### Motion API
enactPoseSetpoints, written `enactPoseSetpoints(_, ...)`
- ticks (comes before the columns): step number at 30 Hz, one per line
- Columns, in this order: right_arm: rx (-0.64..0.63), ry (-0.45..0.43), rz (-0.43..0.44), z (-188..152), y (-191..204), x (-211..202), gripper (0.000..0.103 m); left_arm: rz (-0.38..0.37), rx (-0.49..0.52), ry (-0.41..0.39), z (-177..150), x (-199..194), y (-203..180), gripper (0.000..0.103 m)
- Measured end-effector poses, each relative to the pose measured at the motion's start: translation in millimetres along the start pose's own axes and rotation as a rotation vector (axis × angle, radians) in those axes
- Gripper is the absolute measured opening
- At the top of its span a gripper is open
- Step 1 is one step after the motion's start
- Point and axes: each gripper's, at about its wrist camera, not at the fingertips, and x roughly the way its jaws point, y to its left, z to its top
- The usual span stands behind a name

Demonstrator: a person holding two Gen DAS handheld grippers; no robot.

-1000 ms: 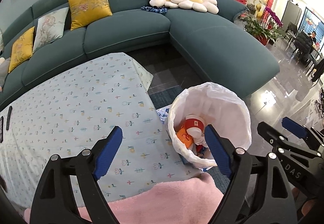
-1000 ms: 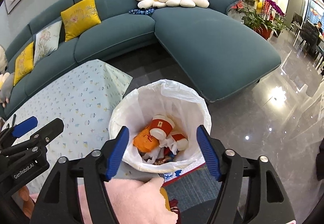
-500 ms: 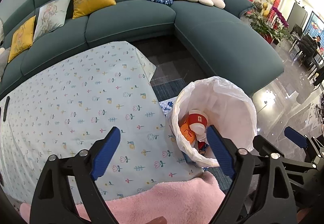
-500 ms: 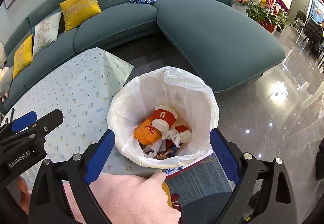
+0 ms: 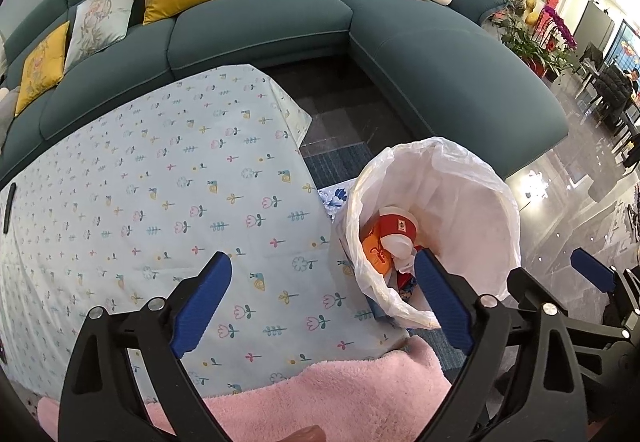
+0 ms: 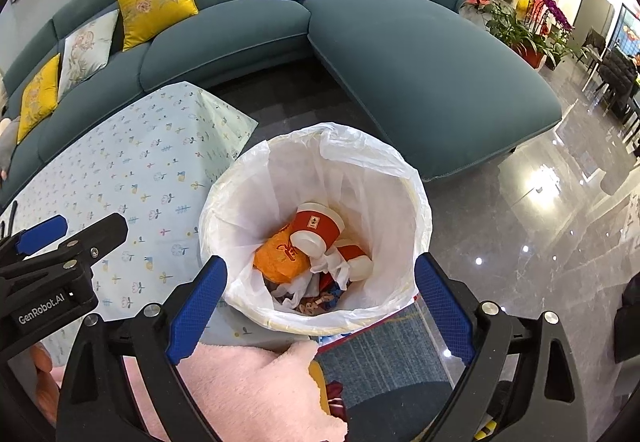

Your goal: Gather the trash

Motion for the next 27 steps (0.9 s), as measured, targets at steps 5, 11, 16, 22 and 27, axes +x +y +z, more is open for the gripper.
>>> enactPoseSetpoints(5, -0.018, -0.005, -0.016, -1, 3, 1, 0.091, 0.001, -0.001, 0.012, -1, 5, -1, 0.089)
enactPoseSetpoints(11, -0.021, -0.003, -0.026, -3, 4, 4, 0.091, 0.007, 0.005, 0.018, -1, 6, -4, 0.089)
enactPoseSetpoints(16, -0.016, 0.003, -0.03, -6, 1, 5, 0.091, 0.005, 0.006, 0.022, -1, 6, -6, 0.089)
enactPoseSetpoints(22, -0.009, 0.01, -0.035, -10, -3, 7, 0.091, 0.007, 0.024, 0.023, -2, 5, -10, 0.089)
enactPoseSetpoints(27, -0.01, 0.017, -0.033, -13, -4, 8, 0.091, 0.02, 0.025, 0.016, -3, 5, -13, 0.089)
